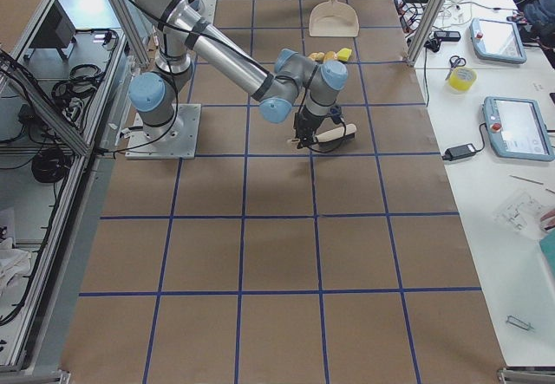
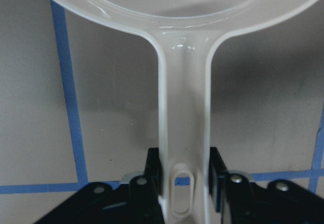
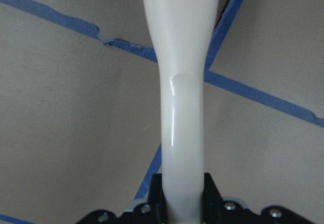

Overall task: Sweep and dump trash into bin
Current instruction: 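Carry the brush with the right gripper toward the bread ring and potato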

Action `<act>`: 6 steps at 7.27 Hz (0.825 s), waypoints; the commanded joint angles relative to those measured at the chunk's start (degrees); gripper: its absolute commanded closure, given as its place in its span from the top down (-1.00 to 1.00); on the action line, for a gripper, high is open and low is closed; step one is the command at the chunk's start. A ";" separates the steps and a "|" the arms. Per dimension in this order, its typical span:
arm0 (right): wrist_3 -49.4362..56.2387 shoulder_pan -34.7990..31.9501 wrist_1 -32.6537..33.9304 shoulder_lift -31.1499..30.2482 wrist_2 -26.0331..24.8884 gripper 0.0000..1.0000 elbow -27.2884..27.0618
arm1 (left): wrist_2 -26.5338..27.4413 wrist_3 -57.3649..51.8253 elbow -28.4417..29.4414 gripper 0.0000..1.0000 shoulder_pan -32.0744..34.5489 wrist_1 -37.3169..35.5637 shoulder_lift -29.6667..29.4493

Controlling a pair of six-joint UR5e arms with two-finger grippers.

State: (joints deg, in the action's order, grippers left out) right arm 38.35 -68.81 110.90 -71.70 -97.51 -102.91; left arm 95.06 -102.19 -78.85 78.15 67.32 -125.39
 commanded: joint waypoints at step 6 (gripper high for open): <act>-31.61 -18.35 -1.74 1.38 9.78 -1.00 2.19 | 5.58 2.08 -0.16 -0.79 4.73 0.18 0.23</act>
State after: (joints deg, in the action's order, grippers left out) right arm 13.67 -83.26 109.31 -70.74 -89.64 -100.80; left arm 100.57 -100.28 -78.81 82.74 67.50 -125.15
